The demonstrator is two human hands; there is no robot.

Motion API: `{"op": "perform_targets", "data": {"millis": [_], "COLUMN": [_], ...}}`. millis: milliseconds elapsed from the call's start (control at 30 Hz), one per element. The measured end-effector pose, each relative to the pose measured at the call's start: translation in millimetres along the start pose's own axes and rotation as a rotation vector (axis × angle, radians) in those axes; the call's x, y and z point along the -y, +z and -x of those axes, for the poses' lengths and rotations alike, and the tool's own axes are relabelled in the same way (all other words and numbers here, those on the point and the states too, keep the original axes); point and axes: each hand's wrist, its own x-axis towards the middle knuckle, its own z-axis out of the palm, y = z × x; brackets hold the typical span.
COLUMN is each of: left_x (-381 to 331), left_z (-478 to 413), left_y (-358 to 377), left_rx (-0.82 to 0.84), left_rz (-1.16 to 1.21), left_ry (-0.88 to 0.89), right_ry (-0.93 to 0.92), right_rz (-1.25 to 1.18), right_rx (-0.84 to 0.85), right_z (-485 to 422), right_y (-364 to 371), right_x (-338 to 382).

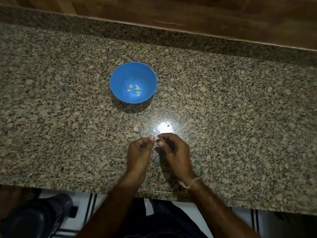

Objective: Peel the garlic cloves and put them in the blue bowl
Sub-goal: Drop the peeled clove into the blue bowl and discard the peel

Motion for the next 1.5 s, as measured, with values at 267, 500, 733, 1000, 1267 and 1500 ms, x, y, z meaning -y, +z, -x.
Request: {"op": "perform_targets", "data": {"millis": [267, 500, 733, 1000, 1267, 1500], "left_x": [5.6, 9.7, 7.9, 6.3, 10.1, 8.2], "left_z": [-7.7, -8.5, -4.6, -1.9, -1.7, 0.1], "left_y": [-1.4, -3.2, -1.8, -0.1, -5.0, -7.3], "left_rx": [-0.108, -0.053, 0.053, 0.065, -0.180, -0.238], "left_rz": [-0.330, -0.278, -0.073, -0.129, -0.526, -0.648], "left_ry": [0.182, 0.190, 0.122, 0.145, 0.265, 0.362], "right_ry": [0.226, 0.277, 0.305, 0.492, 0.388, 0.309], "right_rz": [-0.319, -0.409, -0.501, -0.597, -0.469, -0.305], "right_rx": [0.032, 0.029, 0.046, 0.059, -0.005, -0.012], "right_z": [-6.6, -10.1, -9.2, -8.1, -6.5, -6.4], "right_y": [2.2, -4.5, -3.2, -4.5, -8.1, -12.5], "right_x": [6.1, 2.8, 2.1, 9.2, -0.4, -2.8]}}
